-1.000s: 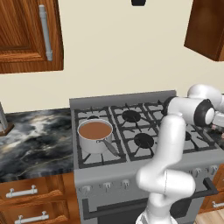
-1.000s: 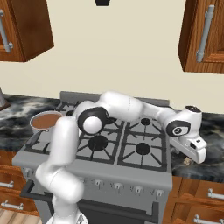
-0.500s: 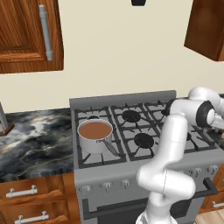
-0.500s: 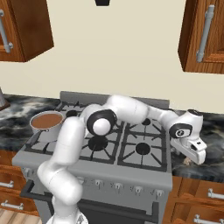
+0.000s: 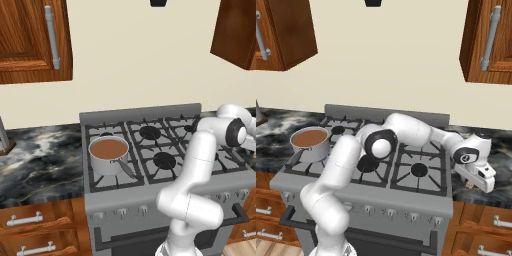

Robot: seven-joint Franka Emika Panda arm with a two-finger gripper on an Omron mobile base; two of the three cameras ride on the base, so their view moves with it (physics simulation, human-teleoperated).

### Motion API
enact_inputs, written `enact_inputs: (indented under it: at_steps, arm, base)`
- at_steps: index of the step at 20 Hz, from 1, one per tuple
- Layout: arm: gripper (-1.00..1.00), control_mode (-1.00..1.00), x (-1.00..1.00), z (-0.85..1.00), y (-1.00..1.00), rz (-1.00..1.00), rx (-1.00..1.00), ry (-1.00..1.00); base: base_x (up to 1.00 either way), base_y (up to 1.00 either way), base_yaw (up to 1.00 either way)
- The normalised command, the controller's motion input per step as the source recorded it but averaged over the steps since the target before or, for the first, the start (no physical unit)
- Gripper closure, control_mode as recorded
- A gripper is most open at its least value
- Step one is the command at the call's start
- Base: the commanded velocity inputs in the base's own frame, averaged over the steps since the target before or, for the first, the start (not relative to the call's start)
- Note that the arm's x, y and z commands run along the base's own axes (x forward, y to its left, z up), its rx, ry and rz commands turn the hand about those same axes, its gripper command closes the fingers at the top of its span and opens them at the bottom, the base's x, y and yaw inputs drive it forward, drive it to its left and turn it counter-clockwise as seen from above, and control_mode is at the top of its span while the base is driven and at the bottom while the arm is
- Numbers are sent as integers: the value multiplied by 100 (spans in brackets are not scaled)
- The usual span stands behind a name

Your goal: Pick up the sugar cube(s) and place them in the saucepan with hot chocolate.

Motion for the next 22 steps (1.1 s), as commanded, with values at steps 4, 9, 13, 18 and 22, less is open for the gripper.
enact_inputs:
  at_steps: [4,9,13,18,22]
  arm:
    - [-100,-100,35,-19,0,0,0,1]
    - [-100,-100,13,-9,-2,0,0,0]
    - [-100,-100,-6,-12,0,0,0,0]
    - [-100,-100,-7,-15,0,0,0,1]
    - [-100,-100,-10,-24,0,0,0,0]
  base:
    - [0,0,0]
    - [0,0,0]
    - [0,0,0]
    - [0,0,0]
    - [0,0,0]
